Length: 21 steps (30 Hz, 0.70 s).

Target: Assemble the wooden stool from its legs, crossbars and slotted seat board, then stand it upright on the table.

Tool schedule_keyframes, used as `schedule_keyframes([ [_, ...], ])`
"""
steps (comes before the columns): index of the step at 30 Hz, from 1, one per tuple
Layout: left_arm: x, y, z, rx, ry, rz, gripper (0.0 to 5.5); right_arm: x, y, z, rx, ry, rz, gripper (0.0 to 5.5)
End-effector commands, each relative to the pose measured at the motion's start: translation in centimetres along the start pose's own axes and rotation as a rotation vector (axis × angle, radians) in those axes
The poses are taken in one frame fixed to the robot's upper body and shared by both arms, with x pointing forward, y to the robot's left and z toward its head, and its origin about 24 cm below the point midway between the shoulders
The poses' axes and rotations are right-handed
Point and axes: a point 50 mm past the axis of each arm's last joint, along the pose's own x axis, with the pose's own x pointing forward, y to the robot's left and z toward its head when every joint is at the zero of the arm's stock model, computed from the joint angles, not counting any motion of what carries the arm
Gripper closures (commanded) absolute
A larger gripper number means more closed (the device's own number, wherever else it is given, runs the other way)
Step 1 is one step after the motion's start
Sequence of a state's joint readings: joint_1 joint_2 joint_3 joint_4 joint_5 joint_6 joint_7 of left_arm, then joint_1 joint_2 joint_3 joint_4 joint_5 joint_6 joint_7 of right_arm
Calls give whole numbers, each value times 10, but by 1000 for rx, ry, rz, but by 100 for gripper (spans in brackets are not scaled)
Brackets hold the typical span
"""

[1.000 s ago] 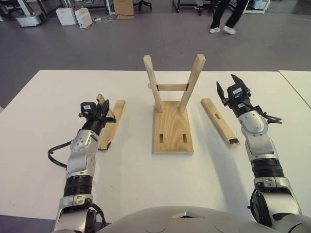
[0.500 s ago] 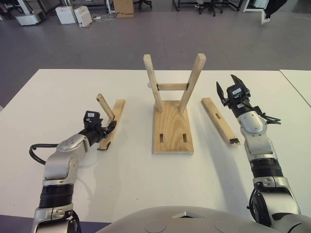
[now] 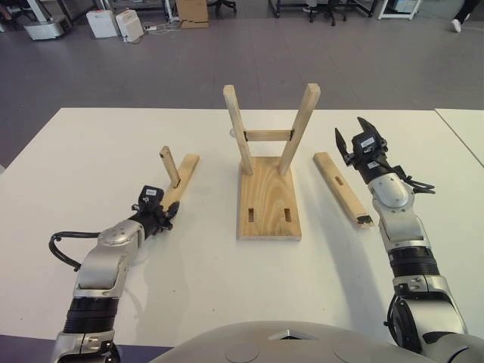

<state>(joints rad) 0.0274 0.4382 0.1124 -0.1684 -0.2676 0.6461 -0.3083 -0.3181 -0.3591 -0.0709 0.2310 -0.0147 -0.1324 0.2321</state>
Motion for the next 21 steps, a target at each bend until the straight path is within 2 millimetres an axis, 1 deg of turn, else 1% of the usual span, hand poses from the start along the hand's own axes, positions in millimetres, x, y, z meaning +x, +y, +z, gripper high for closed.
schedule_keyframes([
  [1,-25,4,105,-53,-575,-37,348,23,-7,58,442,-150,141,279],
  [2,-32,4,126,-29,-662,-32,348,29,-7,81,509,-210,200,279],
  [3,-40,-7,156,-10,-777,-84,348,38,-8,118,622,-313,277,279],
  [4,-47,-20,180,10,-867,-147,348,43,-8,150,711,-393,357,279],
  [5,-53,-36,200,44,-932,-229,348,49,-5,182,793,-464,440,279],
  [6,-55,-50,212,83,-964,-289,348,54,-1,204,854,-497,507,279],
  [8,-50,-70,223,136,-972,-369,348,61,11,231,953,-501,622,279],
  [10,-47,-87,227,175,-965,-445,348,67,20,242,1077,-470,694,279],
  [13,-44,-102,225,222,-948,-505,348,72,21,246,1237,-427,728,279],
  [15,-44,-107,222,234,-939,-537,348,74,19,245,1269,-412,724,279],
  [18,-45,-110,217,268,-926,-562,348,77,12,239,1299,-374,683,279],
  [19,-45,-110,215,282,-918,-562,348,76,10,237,1305,-362,671,296],
  [21,-45,-109,211,314,-898,-576,348,73,6,230,1302,-318,649,354],
])
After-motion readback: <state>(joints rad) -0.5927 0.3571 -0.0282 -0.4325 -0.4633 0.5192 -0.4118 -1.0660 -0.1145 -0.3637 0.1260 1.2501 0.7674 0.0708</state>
